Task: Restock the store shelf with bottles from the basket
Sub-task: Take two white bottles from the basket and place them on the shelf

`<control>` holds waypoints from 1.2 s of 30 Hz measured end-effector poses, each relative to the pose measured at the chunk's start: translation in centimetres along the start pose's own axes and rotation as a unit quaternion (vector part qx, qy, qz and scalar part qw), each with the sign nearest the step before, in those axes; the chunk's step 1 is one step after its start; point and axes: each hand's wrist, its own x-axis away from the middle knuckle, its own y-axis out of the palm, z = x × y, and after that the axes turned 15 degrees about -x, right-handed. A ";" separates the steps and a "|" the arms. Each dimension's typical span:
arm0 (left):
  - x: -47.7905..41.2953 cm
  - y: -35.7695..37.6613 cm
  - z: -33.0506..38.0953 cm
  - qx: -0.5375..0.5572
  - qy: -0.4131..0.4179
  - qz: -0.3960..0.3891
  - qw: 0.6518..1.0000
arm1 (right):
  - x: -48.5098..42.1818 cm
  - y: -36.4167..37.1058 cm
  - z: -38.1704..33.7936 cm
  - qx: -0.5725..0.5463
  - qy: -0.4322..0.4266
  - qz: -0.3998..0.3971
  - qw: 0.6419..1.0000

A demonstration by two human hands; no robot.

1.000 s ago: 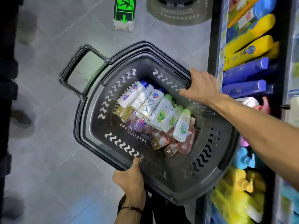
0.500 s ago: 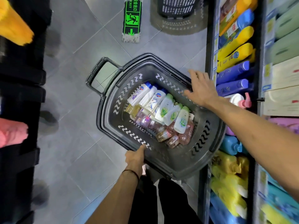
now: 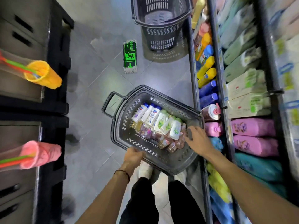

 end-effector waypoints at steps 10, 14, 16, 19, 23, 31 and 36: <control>-8.2 -4.0 1.7 -0.249 0.099 0.003 0.963 | -0.8 6.2 -1.1 -0.115 0.108 0.016 0.987; -14.3 -5.7 3.5 -0.327 0.130 -0.013 0.936 | -3.3 10.5 -2.8 -0.149 0.134 0.019 0.980; -17.1 -6.3 4.9 -0.349 0.163 -0.006 0.923 | -4.6 12.3 -3.7 -0.159 0.134 0.021 0.978; -21.5 -6.2 6.5 -0.343 0.191 0.026 0.920 | -7.2 14.5 -4.5 -0.180 0.143 0.027 0.973; -27.0 -4.1 7.9 -0.318 0.214 0.027 0.923 | -11.3 17.3 -5.2 -0.201 0.143 0.029 0.969; -35.0 1.9 8.7 -0.411 0.222 0.070 0.882 | -19.9 21.7 -3.7 -0.173 0.136 0.061 0.973; -36.3 3.9 8.1 -0.471 0.230 0.164 0.835 | -22.2 23.2 -2.8 -0.170 0.130 0.084 0.973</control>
